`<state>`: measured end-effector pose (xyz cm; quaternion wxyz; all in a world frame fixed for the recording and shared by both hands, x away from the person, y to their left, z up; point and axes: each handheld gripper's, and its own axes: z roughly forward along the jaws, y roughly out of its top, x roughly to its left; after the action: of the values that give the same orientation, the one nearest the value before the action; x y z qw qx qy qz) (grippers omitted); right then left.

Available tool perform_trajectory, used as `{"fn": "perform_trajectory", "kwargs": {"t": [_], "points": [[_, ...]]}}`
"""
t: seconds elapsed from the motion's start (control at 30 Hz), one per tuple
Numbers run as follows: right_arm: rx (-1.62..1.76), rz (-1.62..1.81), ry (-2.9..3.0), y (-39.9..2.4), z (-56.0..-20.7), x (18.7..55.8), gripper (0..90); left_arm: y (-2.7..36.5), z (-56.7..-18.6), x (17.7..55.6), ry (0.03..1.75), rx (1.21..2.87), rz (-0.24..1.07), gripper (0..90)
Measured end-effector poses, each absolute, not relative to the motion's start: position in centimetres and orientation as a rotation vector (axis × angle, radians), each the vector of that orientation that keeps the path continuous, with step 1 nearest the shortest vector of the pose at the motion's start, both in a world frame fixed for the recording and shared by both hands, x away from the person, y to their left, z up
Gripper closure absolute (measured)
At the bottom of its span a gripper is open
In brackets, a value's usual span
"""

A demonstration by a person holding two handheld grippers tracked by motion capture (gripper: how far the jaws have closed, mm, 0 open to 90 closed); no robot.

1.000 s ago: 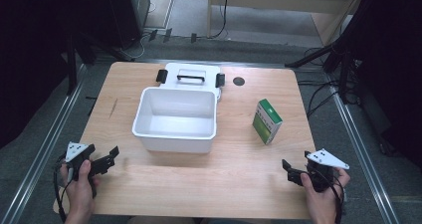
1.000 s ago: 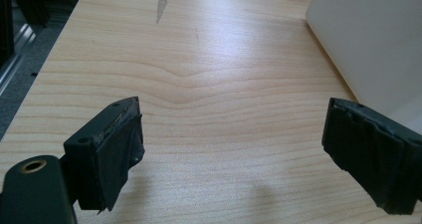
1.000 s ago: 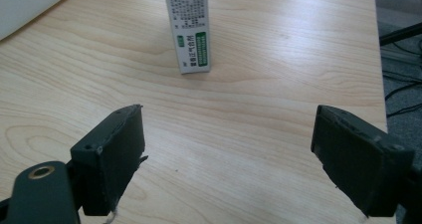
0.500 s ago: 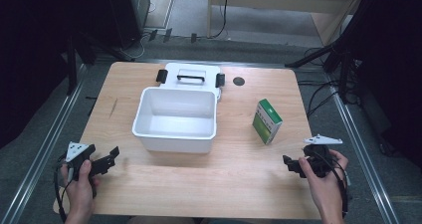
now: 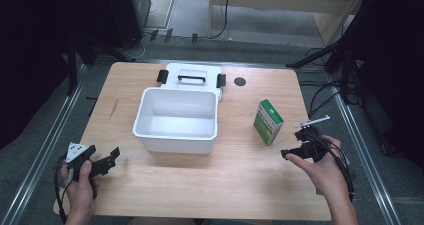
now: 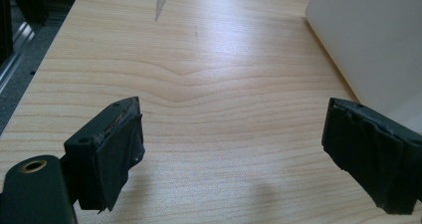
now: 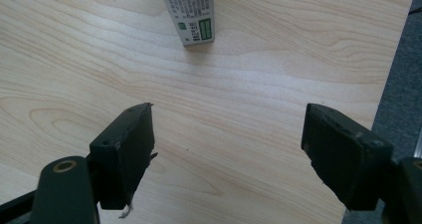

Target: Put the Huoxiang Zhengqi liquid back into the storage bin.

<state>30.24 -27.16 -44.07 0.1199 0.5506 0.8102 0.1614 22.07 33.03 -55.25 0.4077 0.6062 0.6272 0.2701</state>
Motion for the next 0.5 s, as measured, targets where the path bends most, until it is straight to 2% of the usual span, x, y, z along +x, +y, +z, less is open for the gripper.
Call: {"fn": "perform_trajectory", "kwargs": {"t": [0.5], "points": [[1.545, 0.336, 2.461, -24.5, -41.2, 33.2, 28.1, 33.1, -55.3, 22.1, 1.584, 1.531, 0.677, 10.2]]}}
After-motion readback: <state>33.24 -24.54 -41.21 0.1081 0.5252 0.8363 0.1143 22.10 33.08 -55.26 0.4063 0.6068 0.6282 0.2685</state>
